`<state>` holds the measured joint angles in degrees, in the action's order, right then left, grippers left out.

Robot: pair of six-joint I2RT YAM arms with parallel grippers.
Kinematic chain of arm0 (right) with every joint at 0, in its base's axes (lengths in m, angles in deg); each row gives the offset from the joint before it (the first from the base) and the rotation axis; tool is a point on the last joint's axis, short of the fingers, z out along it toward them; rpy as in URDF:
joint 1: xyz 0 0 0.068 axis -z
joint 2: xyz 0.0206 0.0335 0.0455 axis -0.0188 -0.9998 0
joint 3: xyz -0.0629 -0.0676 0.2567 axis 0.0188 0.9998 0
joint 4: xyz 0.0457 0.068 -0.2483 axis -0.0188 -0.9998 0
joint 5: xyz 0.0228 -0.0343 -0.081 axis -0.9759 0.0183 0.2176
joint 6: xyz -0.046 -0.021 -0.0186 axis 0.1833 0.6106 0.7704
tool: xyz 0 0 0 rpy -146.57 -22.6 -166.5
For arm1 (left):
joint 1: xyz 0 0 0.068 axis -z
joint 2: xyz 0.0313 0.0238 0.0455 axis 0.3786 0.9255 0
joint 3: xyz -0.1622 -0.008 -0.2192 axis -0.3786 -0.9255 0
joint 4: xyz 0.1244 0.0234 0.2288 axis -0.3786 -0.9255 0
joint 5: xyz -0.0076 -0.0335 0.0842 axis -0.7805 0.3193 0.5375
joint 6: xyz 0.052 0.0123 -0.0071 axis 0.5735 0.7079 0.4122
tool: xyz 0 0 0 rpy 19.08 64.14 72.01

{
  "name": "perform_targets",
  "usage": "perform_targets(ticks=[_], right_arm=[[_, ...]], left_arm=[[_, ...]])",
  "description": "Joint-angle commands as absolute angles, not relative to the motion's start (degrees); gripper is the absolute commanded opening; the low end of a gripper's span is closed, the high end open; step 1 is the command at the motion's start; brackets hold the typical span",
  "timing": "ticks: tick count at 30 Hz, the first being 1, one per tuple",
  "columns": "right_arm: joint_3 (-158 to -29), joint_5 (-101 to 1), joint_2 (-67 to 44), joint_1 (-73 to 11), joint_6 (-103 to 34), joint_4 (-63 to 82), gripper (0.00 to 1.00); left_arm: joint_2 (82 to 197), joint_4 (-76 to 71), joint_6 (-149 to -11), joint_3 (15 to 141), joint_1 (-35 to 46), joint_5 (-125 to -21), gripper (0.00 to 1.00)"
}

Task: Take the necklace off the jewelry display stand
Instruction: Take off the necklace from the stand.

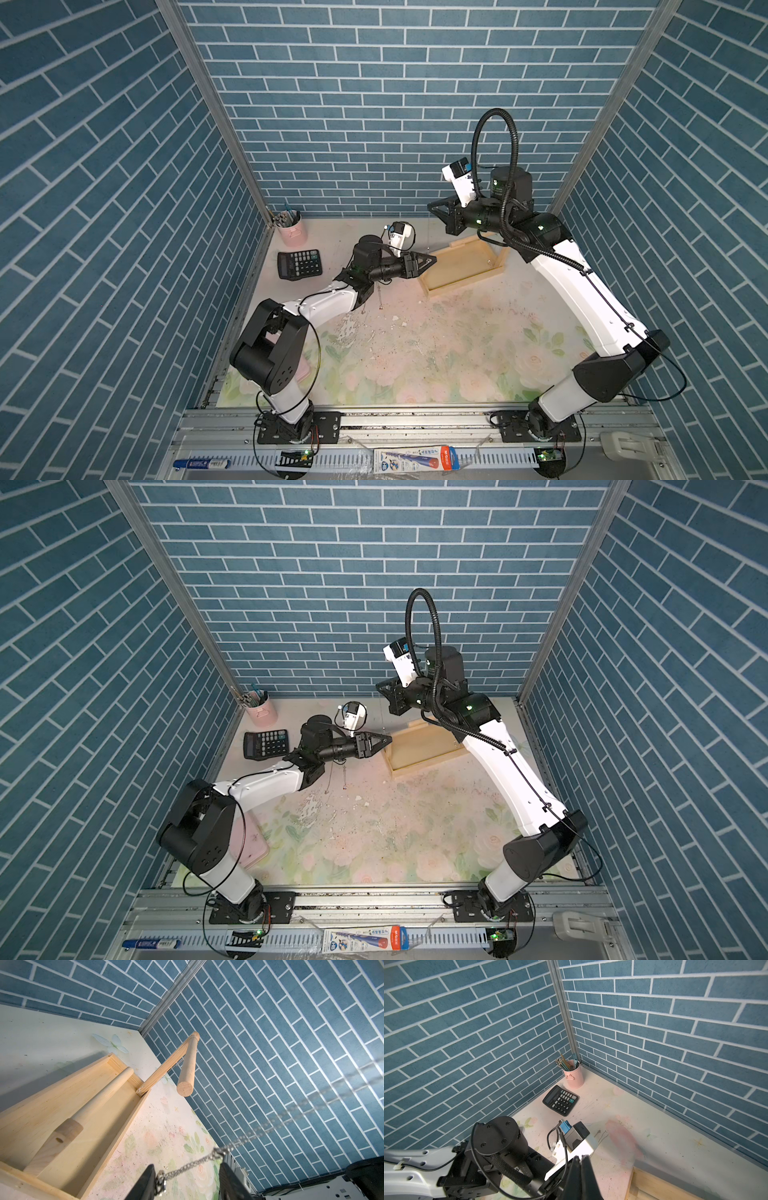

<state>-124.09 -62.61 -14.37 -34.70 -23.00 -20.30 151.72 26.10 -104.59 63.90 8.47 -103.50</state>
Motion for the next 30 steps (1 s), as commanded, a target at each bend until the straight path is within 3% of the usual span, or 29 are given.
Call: perform_targets(ticks=[1,15,30], right_arm=[[-125.92,-62.22,-14.74,-35.07,-21.07,-20.84,0.00],[-125.57,-62.07,-14.72,-35.05,-21.11,-20.57,0.00],[-125.34,-61.78,-14.43,-35.05,-21.16,-20.31,0.00]], left_arm=[[152.37,27.37,-103.95,63.79,8.16,-103.97,0.48],[152.23,27.32,-103.80,63.43,8.16,-104.07,0.35],[152.70,27.57,-103.77,63.00,8.21,-103.91,0.34]])
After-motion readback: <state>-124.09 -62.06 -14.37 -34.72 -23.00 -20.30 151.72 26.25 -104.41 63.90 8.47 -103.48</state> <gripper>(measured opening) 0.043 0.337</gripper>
